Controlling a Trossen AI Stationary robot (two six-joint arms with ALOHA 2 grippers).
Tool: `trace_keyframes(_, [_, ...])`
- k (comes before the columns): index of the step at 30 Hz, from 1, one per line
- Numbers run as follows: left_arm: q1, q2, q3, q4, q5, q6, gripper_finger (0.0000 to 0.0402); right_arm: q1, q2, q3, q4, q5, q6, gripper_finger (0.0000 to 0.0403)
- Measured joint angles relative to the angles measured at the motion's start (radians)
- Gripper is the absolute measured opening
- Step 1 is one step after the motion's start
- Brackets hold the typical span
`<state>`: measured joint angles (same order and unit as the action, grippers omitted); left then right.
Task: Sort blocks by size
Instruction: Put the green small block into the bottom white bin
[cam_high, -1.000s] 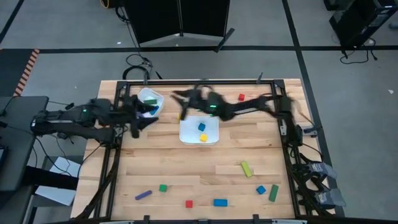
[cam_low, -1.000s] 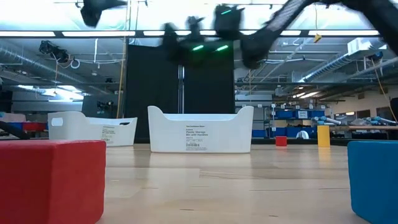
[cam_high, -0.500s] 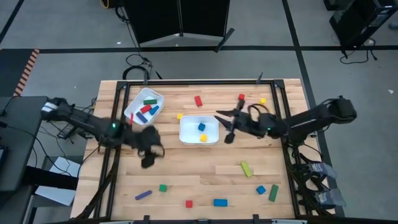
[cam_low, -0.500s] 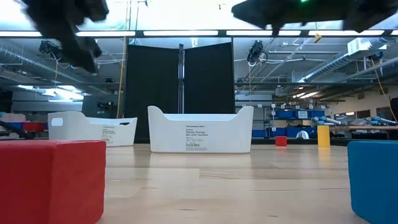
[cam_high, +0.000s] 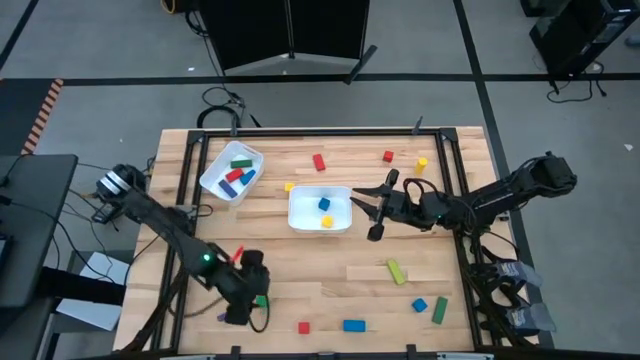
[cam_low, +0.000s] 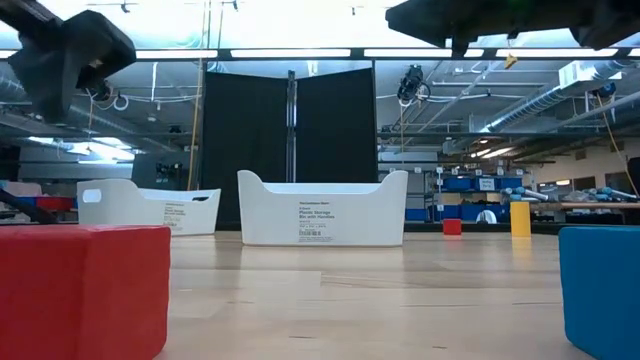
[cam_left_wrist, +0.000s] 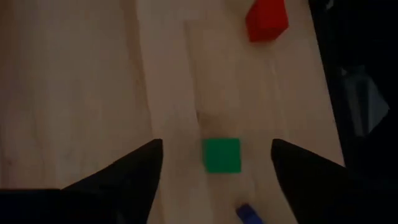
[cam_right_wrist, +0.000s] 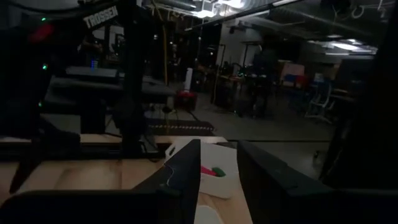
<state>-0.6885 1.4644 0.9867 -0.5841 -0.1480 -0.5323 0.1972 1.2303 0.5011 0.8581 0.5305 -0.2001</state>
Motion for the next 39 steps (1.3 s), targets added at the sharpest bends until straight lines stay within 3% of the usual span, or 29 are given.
trace_keyframes(8, [-0.015, 0.153, 0.045, -0.027, 0.065, -0.037, 0.0386, 0.043, 0.001, 0.0, 0.0, 0.001, 0.014, 0.0116])
trace_keyframes(18, [-0.021, 0.268, 0.045, -0.014, 0.077, -0.086, 0.0378, 0.051, 0.001, 0.0, 0.001, 0.012, 0.014, 0.0117])
trace_keyframes(25, [-0.02, 0.31, 0.045, -0.015, 0.067, -0.108, 0.0311, 0.051, 0.001, 0.0, 0.001, 0.012, 0.014, 0.0117])
trace_keyframes(33, [-0.02, 0.315, 0.045, -0.015, 0.029, -0.077, 0.0139, 0.051, 0.001, 0.0, 0.001, 0.013, 0.014, 0.0117])
trace_keyframes(39, [-0.005, 0.304, 0.043, -0.012, 0.01, -0.019, 0.0136, 0.051, 0.001, 0.0, 0.001, 0.035, 0.013, 0.0117])
